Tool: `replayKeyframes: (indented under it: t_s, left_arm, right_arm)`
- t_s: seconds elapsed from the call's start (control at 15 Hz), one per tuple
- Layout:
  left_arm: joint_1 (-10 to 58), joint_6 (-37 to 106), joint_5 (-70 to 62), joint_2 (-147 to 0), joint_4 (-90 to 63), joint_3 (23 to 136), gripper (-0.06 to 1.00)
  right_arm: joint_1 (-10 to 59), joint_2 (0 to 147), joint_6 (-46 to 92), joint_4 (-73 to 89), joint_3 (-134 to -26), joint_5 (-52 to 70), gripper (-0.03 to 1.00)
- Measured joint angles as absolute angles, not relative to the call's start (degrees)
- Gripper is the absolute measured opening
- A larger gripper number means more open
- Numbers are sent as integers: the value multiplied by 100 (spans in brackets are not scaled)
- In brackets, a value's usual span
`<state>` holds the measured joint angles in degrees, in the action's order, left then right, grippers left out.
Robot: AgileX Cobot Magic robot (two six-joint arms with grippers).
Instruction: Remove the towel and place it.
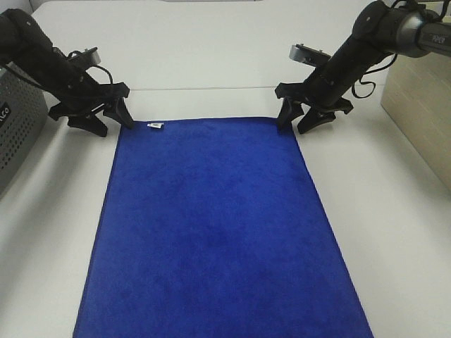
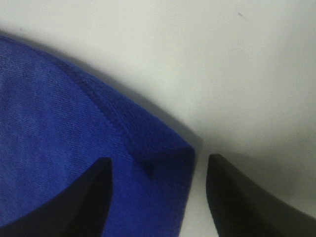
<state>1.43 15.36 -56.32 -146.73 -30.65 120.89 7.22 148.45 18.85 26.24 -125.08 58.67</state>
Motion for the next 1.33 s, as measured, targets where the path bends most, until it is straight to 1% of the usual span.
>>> replayKeyframes:
  t_s: [0.4,0.67,0.93,1.0,1.07,1.13,1.33]
  left_arm:
    - [567,1633,-5374,-14691,-3065,12089,61]
    - [659,1639,-5340,-14702,-3071,12089,61]
    - [659,1639,-5243,-14714,-3071,12089,53]
    - [659,1639,-5214,-14714,-3054,12089,51]
    - [659,1639,-5180,-14714,-3042,12089,47]
    - [659,1639,-5139,-14725,-3019,12089,40]
    - [659,1793,-5065,-14759,-3014,12089,9]
  right_arm:
    - [968,14874,2005,2664,-12513,5460,58]
    - [1077,14874,2034,2613,-12513,5357,58]
    - [1094,14874,2034,2487,-12513,5277,56]
    - [1094,14874,2034,2429,-12513,5191,53]
    - [1094,14874,2034,2401,-12513,5134,47]
    - [1094,14885,2034,2378,-12513,5099,37]
    - [1094,14920,2028,2275,-12508,5013,2]
